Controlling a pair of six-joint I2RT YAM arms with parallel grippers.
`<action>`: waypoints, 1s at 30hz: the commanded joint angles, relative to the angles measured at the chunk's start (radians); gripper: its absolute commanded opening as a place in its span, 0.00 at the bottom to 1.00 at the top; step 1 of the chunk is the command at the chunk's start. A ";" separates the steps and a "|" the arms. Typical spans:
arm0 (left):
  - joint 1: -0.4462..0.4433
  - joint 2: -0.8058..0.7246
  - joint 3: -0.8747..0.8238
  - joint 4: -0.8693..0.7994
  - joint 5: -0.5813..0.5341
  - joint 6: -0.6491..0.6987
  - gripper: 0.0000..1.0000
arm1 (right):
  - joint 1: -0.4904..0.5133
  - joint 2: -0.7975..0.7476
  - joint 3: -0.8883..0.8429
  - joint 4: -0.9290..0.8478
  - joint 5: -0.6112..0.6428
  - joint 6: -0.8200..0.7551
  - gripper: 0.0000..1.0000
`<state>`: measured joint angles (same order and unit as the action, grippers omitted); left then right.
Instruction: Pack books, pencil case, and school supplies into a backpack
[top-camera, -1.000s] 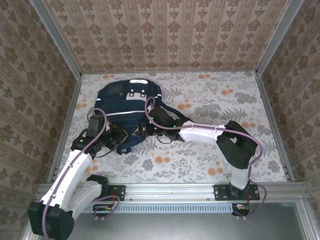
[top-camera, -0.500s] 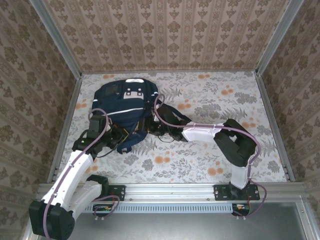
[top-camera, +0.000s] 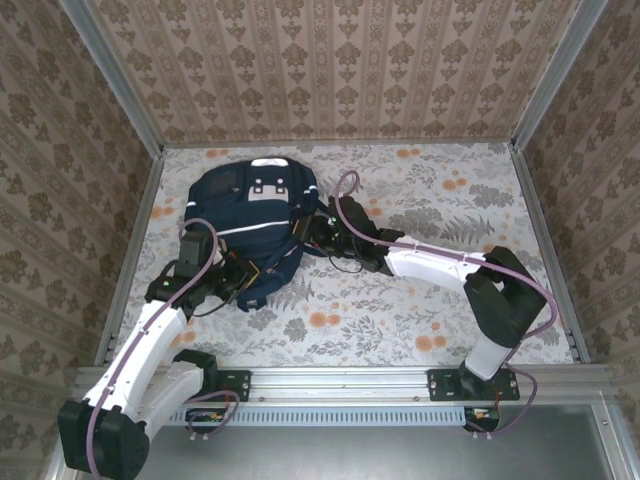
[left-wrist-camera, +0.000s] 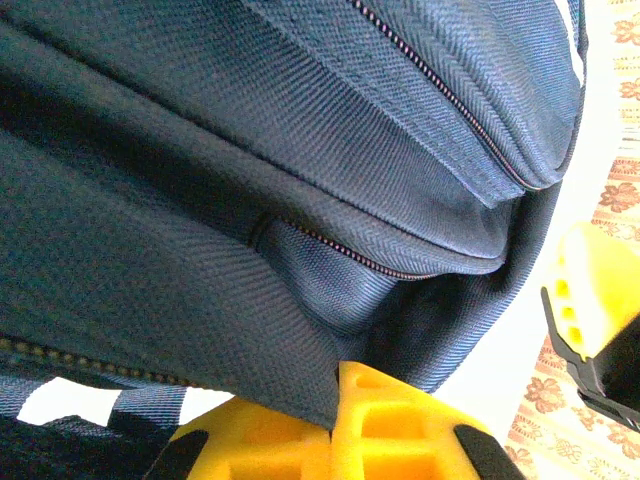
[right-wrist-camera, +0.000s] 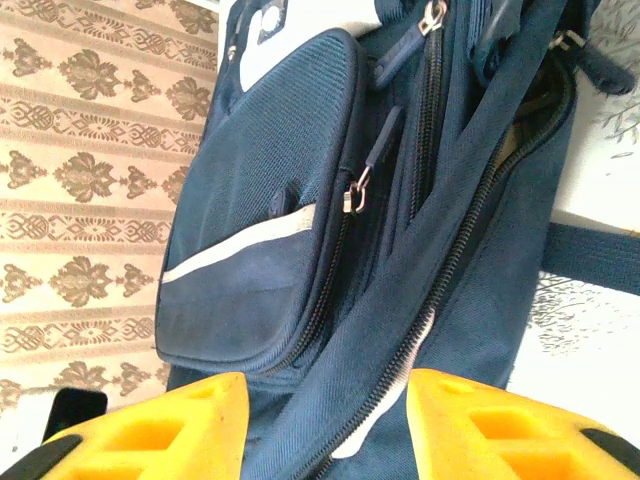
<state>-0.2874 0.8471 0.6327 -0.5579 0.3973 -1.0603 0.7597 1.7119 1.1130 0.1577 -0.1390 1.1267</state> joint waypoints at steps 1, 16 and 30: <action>-0.013 -0.014 0.000 0.012 0.078 0.028 0.00 | 0.000 0.055 0.050 0.030 -0.039 0.091 0.45; -0.015 -0.017 -0.007 0.021 0.079 0.022 0.00 | -0.008 0.151 0.096 0.059 -0.046 0.168 0.23; 0.026 0.000 -0.053 0.019 0.017 0.040 0.00 | -0.003 -0.065 0.328 -0.393 0.118 -0.211 0.00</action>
<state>-0.2806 0.8471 0.6003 -0.5236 0.4015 -1.0603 0.7635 1.7985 1.3670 -0.1596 -0.1341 1.0462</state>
